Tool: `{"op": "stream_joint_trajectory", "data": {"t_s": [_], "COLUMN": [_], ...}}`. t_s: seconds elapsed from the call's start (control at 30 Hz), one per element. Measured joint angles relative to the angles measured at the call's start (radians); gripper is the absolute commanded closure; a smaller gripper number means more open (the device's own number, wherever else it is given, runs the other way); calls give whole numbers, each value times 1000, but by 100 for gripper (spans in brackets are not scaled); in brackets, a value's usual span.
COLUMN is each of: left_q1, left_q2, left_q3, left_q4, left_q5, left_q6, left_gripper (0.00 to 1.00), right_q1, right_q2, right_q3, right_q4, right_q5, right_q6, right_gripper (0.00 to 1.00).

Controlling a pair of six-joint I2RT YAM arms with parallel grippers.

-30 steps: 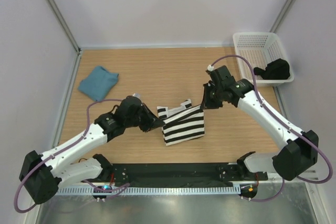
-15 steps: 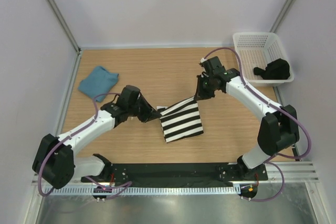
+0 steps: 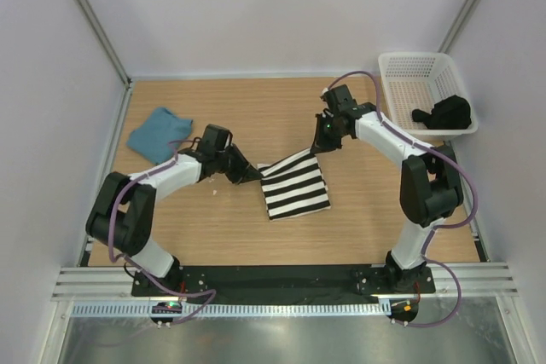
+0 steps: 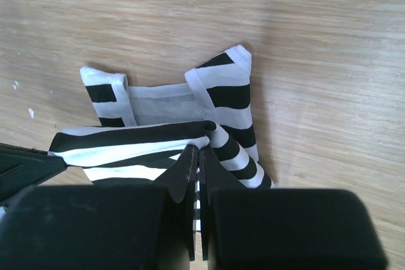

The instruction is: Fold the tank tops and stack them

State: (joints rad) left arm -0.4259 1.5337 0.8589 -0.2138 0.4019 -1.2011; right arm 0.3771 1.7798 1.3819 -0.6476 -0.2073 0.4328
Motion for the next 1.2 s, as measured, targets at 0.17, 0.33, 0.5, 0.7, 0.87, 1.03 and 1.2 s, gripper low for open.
{"op": "stream_joint_trajectory", "data": {"t_s": [0.17,0.33,0.5,0.7,0.87,1.03,1.2], "left_q1": [18,24,39,56,68,72,60], "left_q2": [142,201,234,298,357,360,275], "left_q3": [61,101,137,204,285,319,289], "left_q4": [40,67,87,111,142,167,164], "left_q5": [60,89,102,106,91,27,-58], "left_q6": [14,17,17,22,36,85,193], "left_gripper": [100,100,99,75,35,13,24], "right_q1": [-15,-31,-45,-66,-88,-98,-98], "right_q2": [32,38,45,47,51,30,-112], "right_q3": [2,2,2,-50,-124,-201,-320], "right_q4": [24,50,83,190,309,418,469], "right_q5": [16,33,45,72,143,223,262], "right_q6": [11,19,36,89,151,186,166], "right_gripper": [99,99,99,96,49,41,50]}}
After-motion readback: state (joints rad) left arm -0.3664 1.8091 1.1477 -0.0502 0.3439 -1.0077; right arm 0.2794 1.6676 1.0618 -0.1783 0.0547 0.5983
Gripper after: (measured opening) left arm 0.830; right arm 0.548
